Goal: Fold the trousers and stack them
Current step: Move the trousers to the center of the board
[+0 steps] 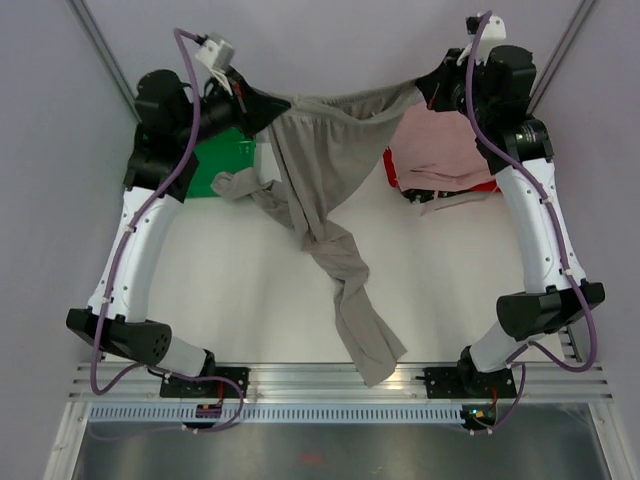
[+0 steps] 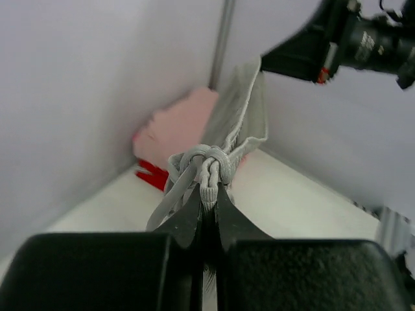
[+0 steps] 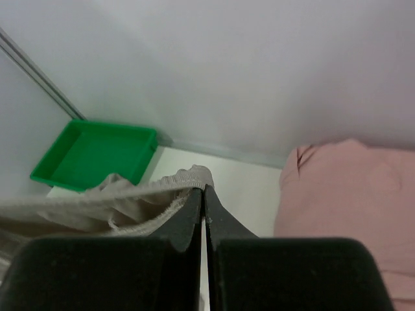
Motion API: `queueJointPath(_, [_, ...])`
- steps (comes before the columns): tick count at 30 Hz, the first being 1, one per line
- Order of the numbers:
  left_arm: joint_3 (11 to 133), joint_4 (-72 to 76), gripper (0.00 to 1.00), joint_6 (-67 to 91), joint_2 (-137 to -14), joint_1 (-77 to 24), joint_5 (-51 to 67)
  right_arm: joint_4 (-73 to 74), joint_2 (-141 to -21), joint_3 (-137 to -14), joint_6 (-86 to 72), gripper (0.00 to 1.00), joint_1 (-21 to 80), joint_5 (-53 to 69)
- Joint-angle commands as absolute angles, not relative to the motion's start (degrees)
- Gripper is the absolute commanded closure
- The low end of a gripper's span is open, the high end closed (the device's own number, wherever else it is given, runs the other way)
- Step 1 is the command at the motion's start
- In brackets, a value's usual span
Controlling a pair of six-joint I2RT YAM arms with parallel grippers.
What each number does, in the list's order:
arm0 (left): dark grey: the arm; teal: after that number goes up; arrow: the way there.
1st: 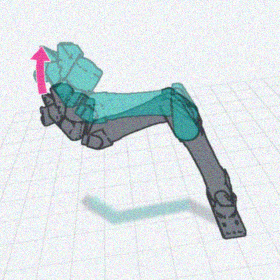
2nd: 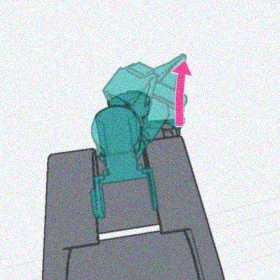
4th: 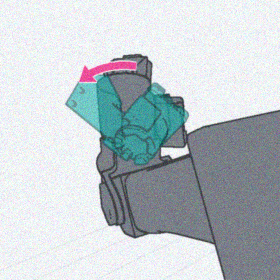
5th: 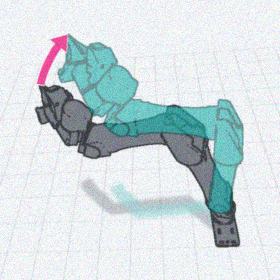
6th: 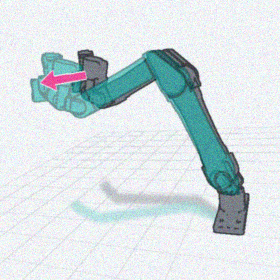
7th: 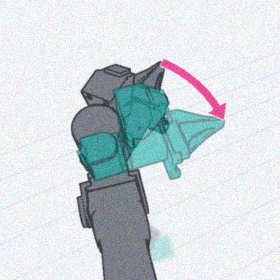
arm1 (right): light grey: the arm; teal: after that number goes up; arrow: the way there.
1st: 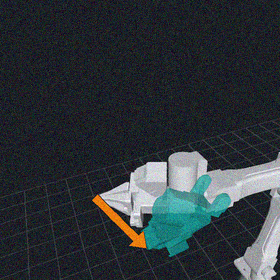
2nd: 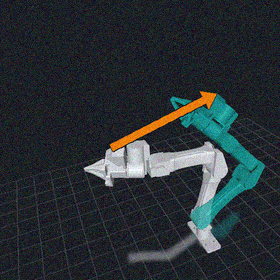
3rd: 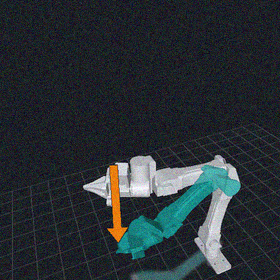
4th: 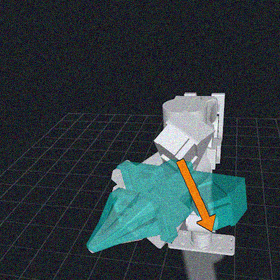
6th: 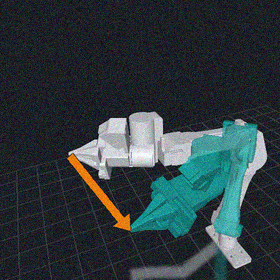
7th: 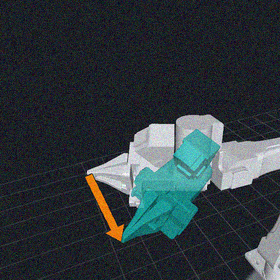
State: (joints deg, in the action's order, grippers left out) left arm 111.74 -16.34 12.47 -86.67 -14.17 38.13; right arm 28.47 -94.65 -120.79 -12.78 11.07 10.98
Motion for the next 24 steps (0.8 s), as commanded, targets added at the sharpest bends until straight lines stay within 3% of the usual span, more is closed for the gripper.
queueJointPath(1, [98.0,-13.9,0.98,11.7,-80.3,-19.8,43.7,28.8,-92.8,-111.3,-16.3,1.00,10.1,11.9])
queueJointPath(5, [83.7,-25.7,0.98,-6.2,-76.7,-30.5,31.5,24.3,-89.5,-98.1,-19.3,1.00,10.2,16.4])
queueJointPath(13, [59.5,-16.1,0.97,0.3,-70.4,-32.6,31.9,17.8,-82.1,-70.8,-17.8,1.00,10.5,17.1])
queueJointPath(16, [59.7,-17.7,0.69,1.4,-70.7,-32.7,31.5,19.4,-82.0,-66.9,-16.4,1.00,10.6,15.6])
queueJointPath(17, [60.4,-18.5,0.34,1.0,-70.9,-32.7,31.4,19.8,-82.3,-66.5,-15.8,1.00,11.0,15.4])
queueJointPath(18, [61.1,-19.6,0.23,1.0,-71.2,-32.8,30.6,20.1,-82.5,-66.2,-15.4,1.00,11.2,15.3])
queueJointPath(22, [64.2,-19.4,0.06,0.1,-72.5,-32.7,27.8,19.3,-83.8,-65.8,-14.0,1.00,12.1,15.6])
queueJointPath(24, [66.9,-19.3,0.03,0.1,-73.6,-32.7,26.7,19.4,-85.1,-66.3,-14.2,1.00,12.5,16.0])
